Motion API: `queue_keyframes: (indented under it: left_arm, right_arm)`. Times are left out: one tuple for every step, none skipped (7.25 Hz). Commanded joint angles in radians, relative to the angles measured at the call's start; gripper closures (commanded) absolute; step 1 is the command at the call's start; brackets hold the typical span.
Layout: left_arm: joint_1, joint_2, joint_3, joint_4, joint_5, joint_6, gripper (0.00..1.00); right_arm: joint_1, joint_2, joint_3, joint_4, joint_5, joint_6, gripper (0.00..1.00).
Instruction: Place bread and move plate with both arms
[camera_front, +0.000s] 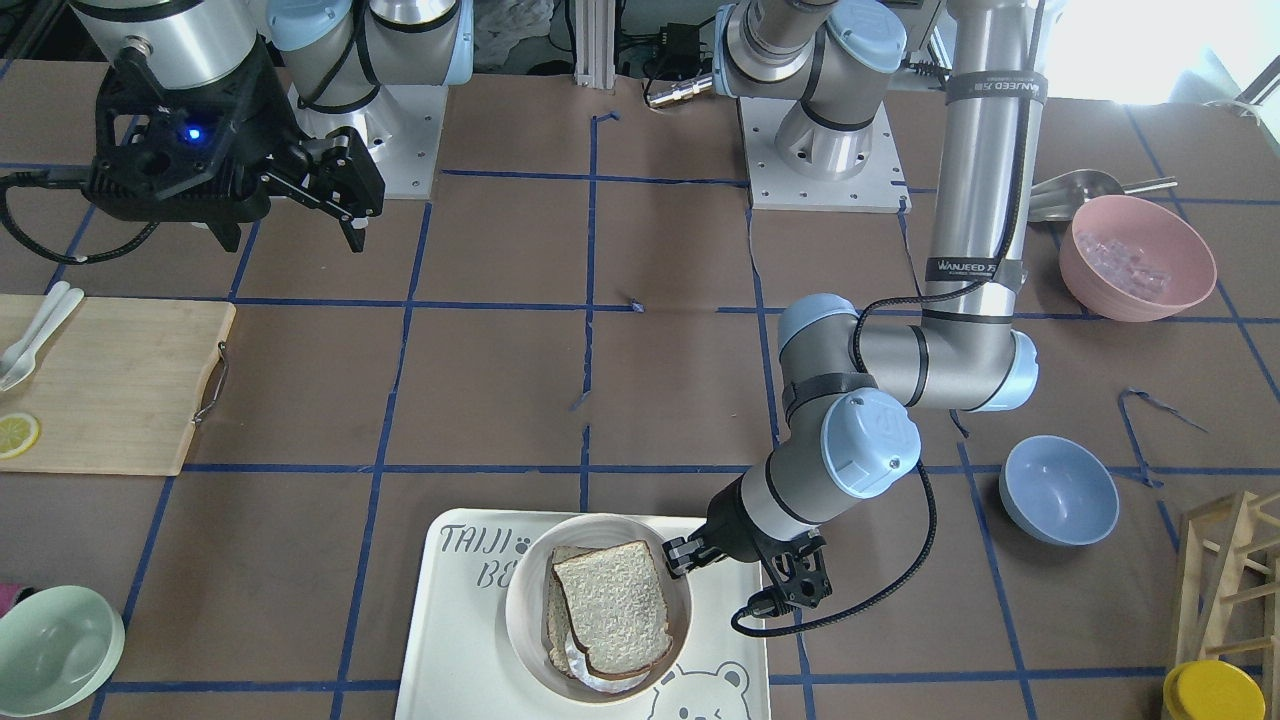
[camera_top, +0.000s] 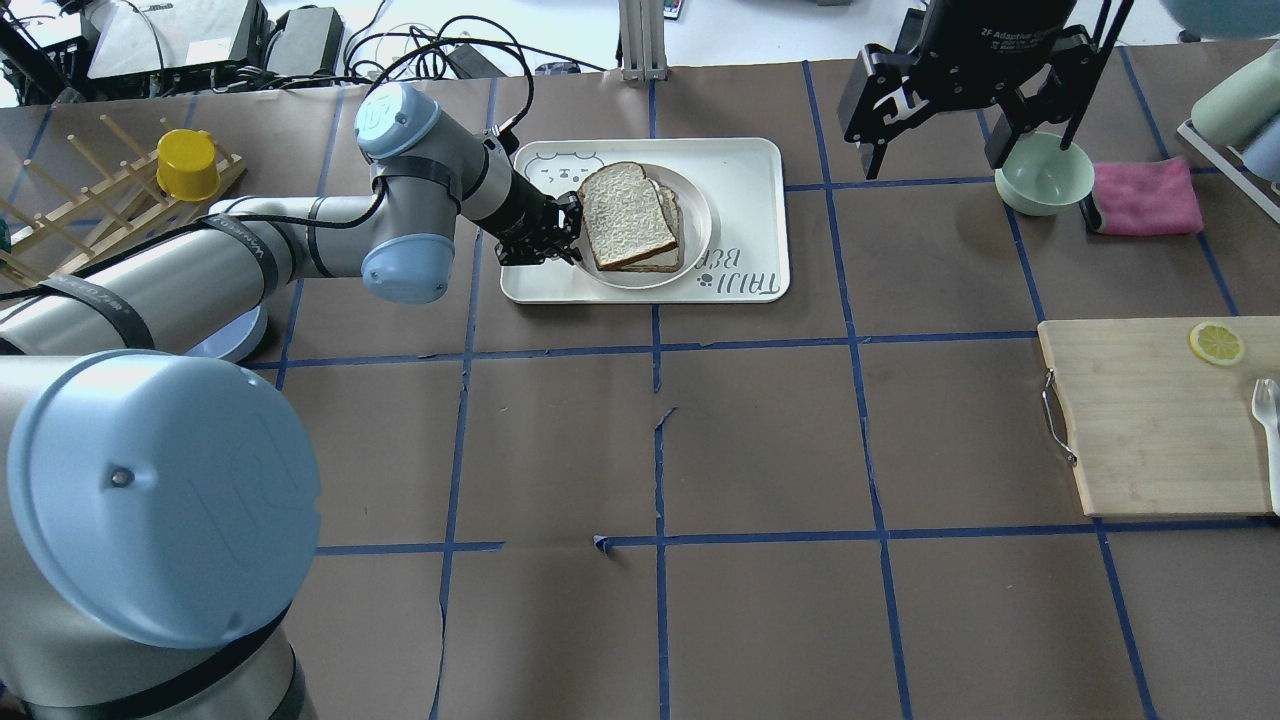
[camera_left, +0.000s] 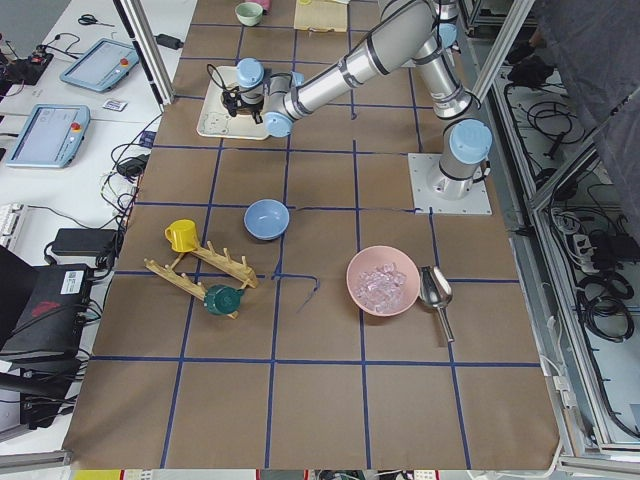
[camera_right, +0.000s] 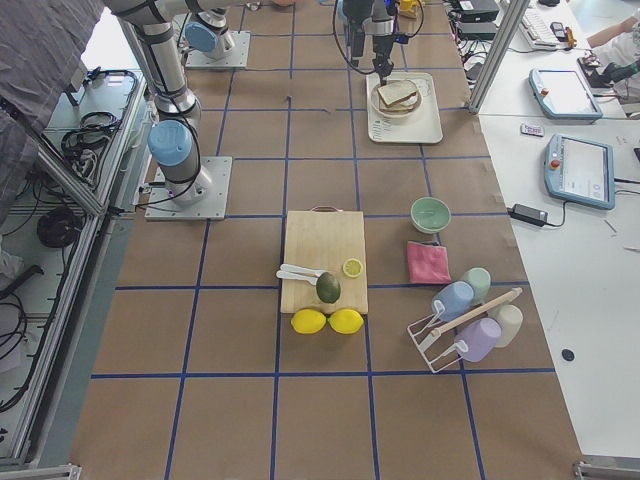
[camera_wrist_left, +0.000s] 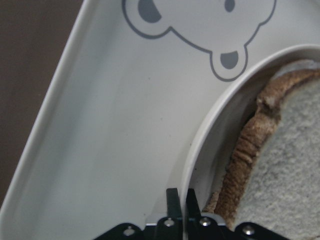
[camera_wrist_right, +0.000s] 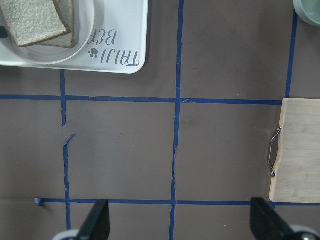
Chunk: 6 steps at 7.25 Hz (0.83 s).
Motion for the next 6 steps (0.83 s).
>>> queue_keyframes:
  left_arm:
    - [-0.001, 0.031, 0.009, -0.012, 0.004, -0.005, 0.0]
    - [-0.013, 0.058, 0.009, -0.039, 0.006, -0.006, 0.0]
    - [-0.021, 0.123, 0.002, -0.103, 0.031, -0.006, 0.0]
    - [-0.037, 0.2, 0.0, -0.208, 0.041, -0.008, 0.0]
    - [-0.051, 0.278, 0.002, -0.33, 0.074, -0.006, 0.0]
    - [-0.051, 0.361, 0.002, -0.464, 0.085, -0.006, 0.0]
  right_arm:
    - [0.0, 0.0, 0.002, -0.002, 0.001, -0.005, 0.0]
    - [0.0, 0.002, 0.002, -0.002, -0.004, -0.007, 0.0]
    - [0.001, 0.002, 0.002, -0.002, -0.003, -0.001, 0.0]
    - [0.0, 0.003, 0.002, -0.002, -0.003, -0.005, 0.0]
    - [0.0, 0.002, 0.002, -0.002, -0.003, -0.004, 0.0]
    - [0.0, 0.0, 0.002, -0.002, -0.004, -0.008, 0.0]
